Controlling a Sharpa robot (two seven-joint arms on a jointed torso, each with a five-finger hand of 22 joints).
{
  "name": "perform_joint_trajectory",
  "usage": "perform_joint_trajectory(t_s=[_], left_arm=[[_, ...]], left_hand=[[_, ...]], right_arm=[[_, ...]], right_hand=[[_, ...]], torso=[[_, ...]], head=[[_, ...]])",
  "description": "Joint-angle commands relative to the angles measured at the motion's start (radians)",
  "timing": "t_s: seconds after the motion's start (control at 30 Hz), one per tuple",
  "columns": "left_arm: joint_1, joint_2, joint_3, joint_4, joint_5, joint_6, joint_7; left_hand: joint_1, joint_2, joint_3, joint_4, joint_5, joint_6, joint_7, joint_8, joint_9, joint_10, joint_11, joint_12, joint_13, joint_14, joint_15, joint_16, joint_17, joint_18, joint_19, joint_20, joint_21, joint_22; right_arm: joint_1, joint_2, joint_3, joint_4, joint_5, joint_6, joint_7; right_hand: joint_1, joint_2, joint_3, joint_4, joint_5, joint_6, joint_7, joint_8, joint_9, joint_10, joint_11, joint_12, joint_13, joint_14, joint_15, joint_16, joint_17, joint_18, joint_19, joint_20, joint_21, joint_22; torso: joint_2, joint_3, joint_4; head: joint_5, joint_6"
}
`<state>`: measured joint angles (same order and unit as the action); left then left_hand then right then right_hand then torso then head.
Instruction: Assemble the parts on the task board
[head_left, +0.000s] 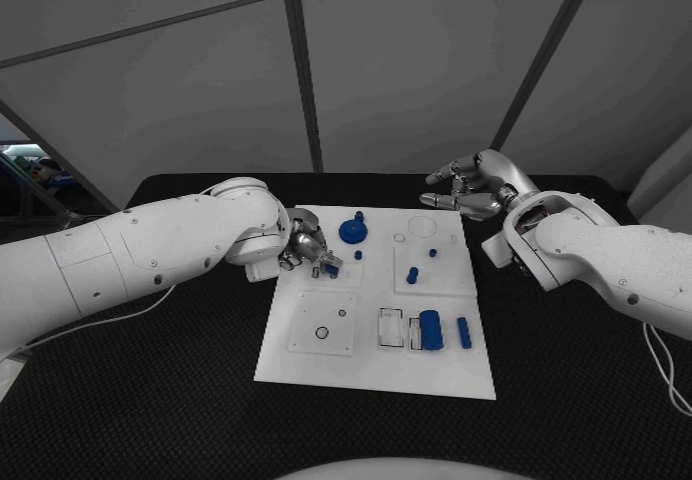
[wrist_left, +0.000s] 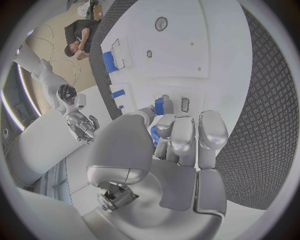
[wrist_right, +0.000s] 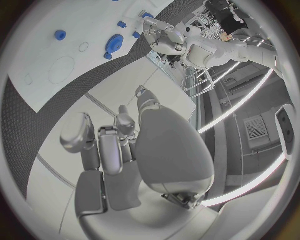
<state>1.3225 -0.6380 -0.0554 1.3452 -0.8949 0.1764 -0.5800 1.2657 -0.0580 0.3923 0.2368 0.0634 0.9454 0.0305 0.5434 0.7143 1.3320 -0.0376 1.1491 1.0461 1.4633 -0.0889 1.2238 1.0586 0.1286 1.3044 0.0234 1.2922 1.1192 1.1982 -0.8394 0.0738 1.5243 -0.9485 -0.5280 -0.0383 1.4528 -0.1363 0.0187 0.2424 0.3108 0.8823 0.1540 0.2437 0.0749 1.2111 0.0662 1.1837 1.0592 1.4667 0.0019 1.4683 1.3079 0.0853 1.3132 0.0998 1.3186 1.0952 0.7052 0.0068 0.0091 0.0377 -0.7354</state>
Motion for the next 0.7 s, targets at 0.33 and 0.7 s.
perform_joint_trajectory(t_s=[0.33,0.7], left_arm=[[-0.002,0.02,0.0,-0.007,-0.089,0.018,-0.006],[-0.003,0.023,0.0,-0.008,-0.112,0.051,-0.023]], left_hand=[[-0.02,-0.012,0.151,-0.132,0.001,0.01,-0.001,0.01,0.008,0.013,-0.003,0.006,0.005,0.01,-0.005,0.004,-0.001,-0.03,0.012,-0.002,0.009,0.011],[-0.027,-0.015,0.159,-0.136,0.0,0.013,-0.003,0.013,0.012,0.015,-0.004,0.007,0.005,0.009,-0.006,0.004,-0.001,-0.031,0.014,-0.003,0.011,0.015]], right_arm=[[0.002,0.003,0.001,0.0,-0.001,0.011,0.002],[0.001,0.003,0.001,-0.001,-0.002,0.014,0.001]], right_hand=[[0.0,0.01,-0.003,-0.001,0.005,0.006,0.0,0.004,-0.002,-0.007,0.002,-0.006,0.0,0.057,-0.009,-0.007,0.078,0.014,-0.007,0.0,-0.007,-0.002],[0.0,0.01,-0.003,-0.001,0.005,0.006,0.0,0.004,-0.002,-0.007,0.002,-0.006,0.0,0.057,-0.009,-0.007,0.078,0.014,-0.007,0.0,-0.007,-0.002]], torso=[[0.0,-0.0001,0.0003],[-0.001,-0.0008,0.0009]], head=[[0.0,-0.005],[0.0,-0.009]])
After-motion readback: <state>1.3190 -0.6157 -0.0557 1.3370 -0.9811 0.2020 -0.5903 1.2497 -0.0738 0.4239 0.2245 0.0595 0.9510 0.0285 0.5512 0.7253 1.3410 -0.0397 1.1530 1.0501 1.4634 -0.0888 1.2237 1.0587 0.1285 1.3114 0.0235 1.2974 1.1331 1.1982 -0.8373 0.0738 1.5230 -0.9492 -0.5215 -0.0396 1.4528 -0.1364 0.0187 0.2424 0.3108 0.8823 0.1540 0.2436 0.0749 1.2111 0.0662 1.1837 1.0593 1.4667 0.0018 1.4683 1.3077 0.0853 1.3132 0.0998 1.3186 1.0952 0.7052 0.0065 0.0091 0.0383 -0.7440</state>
